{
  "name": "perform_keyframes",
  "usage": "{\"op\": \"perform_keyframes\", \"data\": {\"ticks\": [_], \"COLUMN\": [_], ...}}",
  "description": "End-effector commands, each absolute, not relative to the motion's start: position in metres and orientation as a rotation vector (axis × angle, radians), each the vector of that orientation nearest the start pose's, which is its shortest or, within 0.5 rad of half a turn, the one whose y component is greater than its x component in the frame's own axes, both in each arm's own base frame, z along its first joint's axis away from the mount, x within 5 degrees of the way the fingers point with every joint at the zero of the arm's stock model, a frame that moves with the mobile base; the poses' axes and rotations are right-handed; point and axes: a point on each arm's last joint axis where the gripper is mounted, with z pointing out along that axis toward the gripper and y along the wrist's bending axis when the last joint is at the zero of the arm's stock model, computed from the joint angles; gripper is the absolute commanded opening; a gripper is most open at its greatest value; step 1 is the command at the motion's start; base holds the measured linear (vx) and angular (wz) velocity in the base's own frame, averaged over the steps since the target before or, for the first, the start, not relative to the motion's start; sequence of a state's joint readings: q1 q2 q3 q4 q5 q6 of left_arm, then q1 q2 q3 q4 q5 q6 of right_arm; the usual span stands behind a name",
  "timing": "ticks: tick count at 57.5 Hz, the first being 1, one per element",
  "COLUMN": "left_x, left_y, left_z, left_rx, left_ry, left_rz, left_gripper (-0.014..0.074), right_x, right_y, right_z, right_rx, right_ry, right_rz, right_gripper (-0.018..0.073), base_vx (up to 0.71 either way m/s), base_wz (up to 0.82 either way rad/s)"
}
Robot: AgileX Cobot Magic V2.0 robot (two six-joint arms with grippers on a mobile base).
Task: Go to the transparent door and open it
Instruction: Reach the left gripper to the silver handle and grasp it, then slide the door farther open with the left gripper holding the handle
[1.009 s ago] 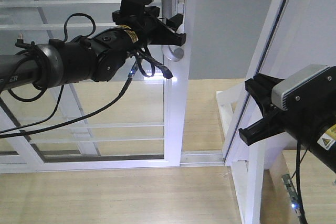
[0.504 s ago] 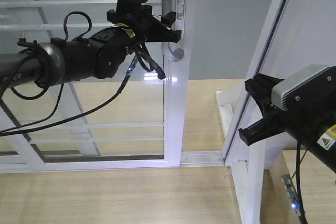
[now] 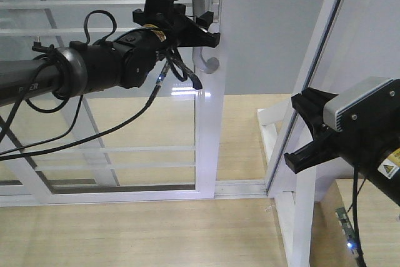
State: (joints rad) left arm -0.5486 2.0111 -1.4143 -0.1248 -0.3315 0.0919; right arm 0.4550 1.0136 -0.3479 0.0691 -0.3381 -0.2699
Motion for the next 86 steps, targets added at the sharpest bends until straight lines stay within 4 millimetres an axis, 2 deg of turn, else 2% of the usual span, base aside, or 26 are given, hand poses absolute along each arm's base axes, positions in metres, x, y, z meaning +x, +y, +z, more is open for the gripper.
{"op": "perform_keyframes", "data": {"ticks": [1, 15, 28, 34, 48, 54, 69, 86], "left_x": [0.407, 0.419, 0.429, 0.429, 0.429, 0.429, 0.432, 0.439], "left_y": [-0.244, -0.249, -0.240, -0.240, -0.240, -0.240, -0.227, -0.188], "left_z": [0.290, 0.289, 0.280, 0.279, 0.279, 0.278, 0.279, 0.294], "left_rx": [0.376, 0.380, 0.346, 0.346, 0.348, 0.351, 0.348, 0.304], "left_ry": [1.553, 1.567, 1.597, 1.595, 1.600, 1.611, 1.677, 1.759], "left_rz": [-0.410, -0.408, -0.397, -0.395, -0.395, -0.395, -0.372, -0.318], "left_gripper": [0.0513, 0.0507, 0.0437, 0.0363, 0.0084, -0.0007, -0.0003, 0.0000], "right_x": [0.178, 0.178, 0.178, 0.178, 0.178, 0.178, 0.178, 0.178], "right_y": [0.083, 0.083, 0.083, 0.083, 0.083, 0.083, 0.083, 0.083], "right_z": [0.262, 0.262, 0.262, 0.262, 0.262, 0.262, 0.262, 0.262], "right_rx": [-0.528, -0.528, -0.528, -0.528, -0.528, -0.528, -0.528, -0.526], "right_ry": [1.603, 1.603, 1.603, 1.603, 1.603, 1.603, 1.603, 1.599], "right_rz": [0.158, 0.158, 0.158, 0.158, 0.158, 0.158, 0.158, 0.158], "right_gripper": [-0.0006, -0.0006, -0.0006, -0.0006, -0.0006, -0.0006, -0.0006, -0.0006], "base_vx": [0.00, 0.00, 0.00, 0.00, 0.00, 0.00, 0.00, 0.00], "base_wz": [0.00, 0.00, 0.00, 0.00, 0.00, 0.00, 0.00, 0.00]}}
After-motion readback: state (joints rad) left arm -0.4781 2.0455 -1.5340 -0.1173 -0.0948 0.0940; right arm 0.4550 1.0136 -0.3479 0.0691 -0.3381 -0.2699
